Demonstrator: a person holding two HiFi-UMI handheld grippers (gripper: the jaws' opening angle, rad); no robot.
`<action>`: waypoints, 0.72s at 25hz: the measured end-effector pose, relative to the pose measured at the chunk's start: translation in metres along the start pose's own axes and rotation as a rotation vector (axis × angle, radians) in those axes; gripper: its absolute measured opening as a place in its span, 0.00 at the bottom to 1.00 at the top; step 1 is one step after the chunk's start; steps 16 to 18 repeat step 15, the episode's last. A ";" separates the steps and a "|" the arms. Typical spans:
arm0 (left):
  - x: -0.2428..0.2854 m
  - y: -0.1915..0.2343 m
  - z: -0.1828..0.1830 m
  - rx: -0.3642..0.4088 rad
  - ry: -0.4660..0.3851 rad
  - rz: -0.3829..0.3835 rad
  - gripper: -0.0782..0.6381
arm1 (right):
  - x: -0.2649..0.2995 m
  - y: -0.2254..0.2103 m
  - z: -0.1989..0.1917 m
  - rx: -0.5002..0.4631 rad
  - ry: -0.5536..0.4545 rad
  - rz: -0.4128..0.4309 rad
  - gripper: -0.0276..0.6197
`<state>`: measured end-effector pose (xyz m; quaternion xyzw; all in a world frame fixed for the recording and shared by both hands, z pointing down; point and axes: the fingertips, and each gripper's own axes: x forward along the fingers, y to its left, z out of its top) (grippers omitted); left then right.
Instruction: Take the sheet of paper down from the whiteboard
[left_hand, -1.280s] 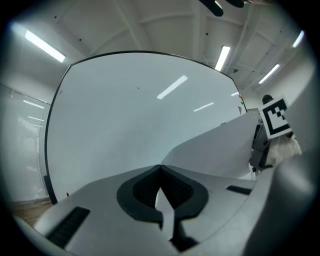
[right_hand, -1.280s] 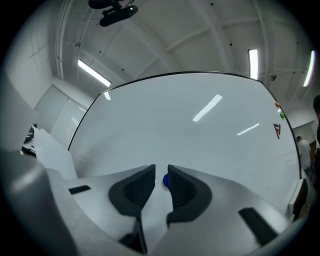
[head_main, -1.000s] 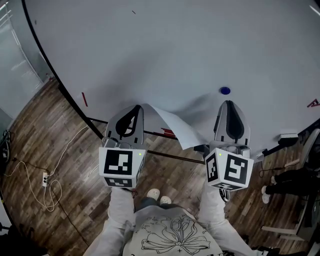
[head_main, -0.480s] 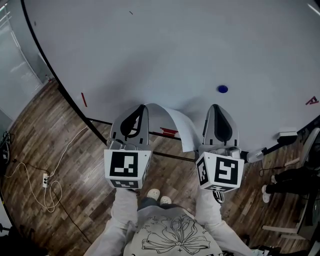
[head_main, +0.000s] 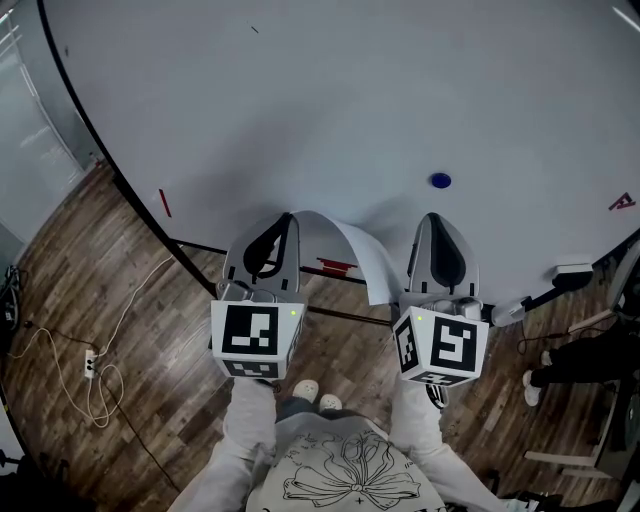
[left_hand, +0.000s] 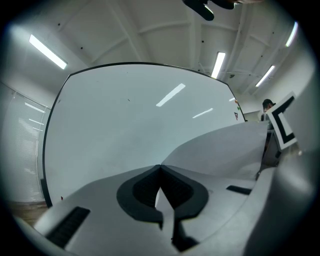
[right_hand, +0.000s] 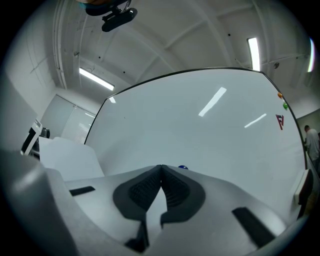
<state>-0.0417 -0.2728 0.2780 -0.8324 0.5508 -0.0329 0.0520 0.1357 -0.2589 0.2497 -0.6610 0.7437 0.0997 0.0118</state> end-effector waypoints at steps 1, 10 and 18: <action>0.000 -0.001 0.000 -0.001 0.000 -0.001 0.11 | 0.000 0.000 0.000 0.000 0.001 -0.001 0.05; -0.003 -0.002 0.001 -0.001 -0.003 -0.007 0.11 | -0.004 -0.001 -0.002 0.004 0.007 -0.007 0.05; -0.006 -0.005 0.001 -0.007 -0.003 -0.003 0.11 | -0.008 -0.002 -0.003 0.009 0.011 -0.009 0.05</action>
